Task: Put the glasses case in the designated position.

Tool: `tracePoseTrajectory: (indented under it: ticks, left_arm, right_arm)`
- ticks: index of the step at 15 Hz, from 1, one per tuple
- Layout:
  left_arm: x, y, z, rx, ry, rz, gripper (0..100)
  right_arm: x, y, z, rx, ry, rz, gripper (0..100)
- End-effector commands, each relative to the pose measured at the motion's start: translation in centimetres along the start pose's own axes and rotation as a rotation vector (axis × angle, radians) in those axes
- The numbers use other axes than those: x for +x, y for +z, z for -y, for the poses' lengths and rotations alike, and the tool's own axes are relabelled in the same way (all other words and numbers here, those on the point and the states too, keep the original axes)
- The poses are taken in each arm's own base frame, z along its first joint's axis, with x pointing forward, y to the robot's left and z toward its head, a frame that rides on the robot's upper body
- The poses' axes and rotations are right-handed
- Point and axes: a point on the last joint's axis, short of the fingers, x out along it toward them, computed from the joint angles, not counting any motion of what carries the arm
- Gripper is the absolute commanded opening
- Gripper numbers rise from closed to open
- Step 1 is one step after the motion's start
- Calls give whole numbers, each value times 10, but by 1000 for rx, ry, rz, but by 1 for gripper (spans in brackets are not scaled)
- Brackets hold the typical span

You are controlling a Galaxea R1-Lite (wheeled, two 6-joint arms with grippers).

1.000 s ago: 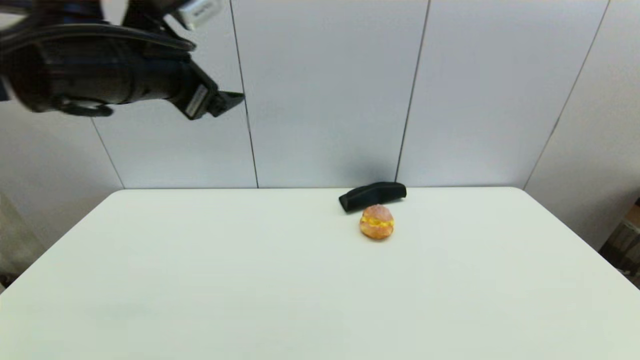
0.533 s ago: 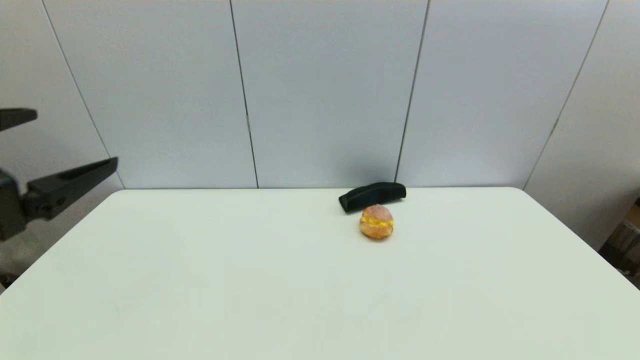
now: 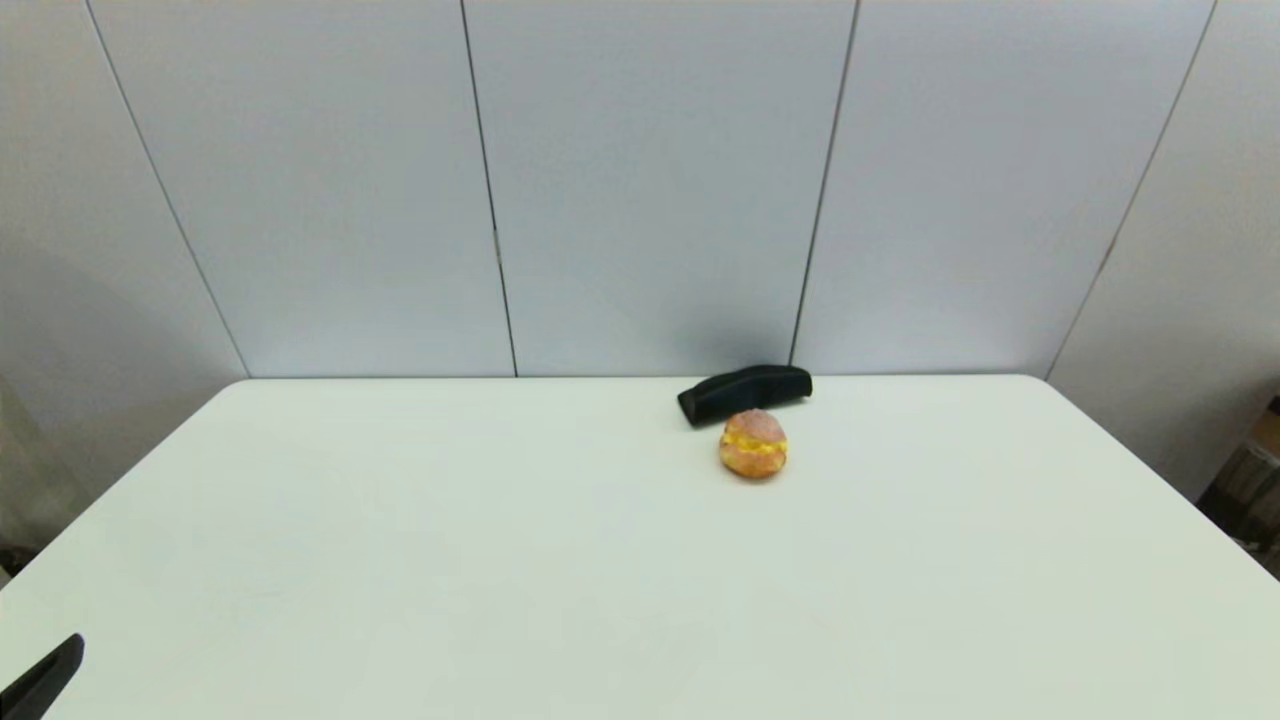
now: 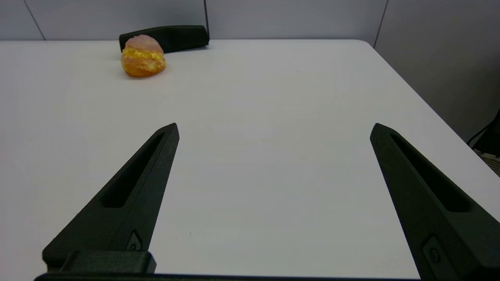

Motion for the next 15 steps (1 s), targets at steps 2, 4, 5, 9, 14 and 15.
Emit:
tracePoseTrajectory:
  ticks: [2, 4, 5, 9, 14, 15]
  left_arm:
    - [-10, -32, 12, -87, 74, -21, 100]
    - [-8, -38, 15, -117, 122, -27, 100]
    - [-10, -49, 19, -137, 132, -25, 100]
    - [-18, -85, 32, -148, 152, -20, 100]
    - [-23, -100, 38, -177, 157, -34, 100]
    - [-25, -100, 39, -198, 163, -13, 100]
  right_arm:
    - [0, 0, 0, 0, -2, -1, 100]
    - [0, 0, 0, 0, 0, -1, 100]
    - [0, 0, 0, 0, 0, -1, 100]
    - [0, 0, 0, 0, 1, -1, 100]
    - [0, 0, 0, 0, 1, -1, 100]
    - [0, 0, 0, 0, -2, -1, 100]
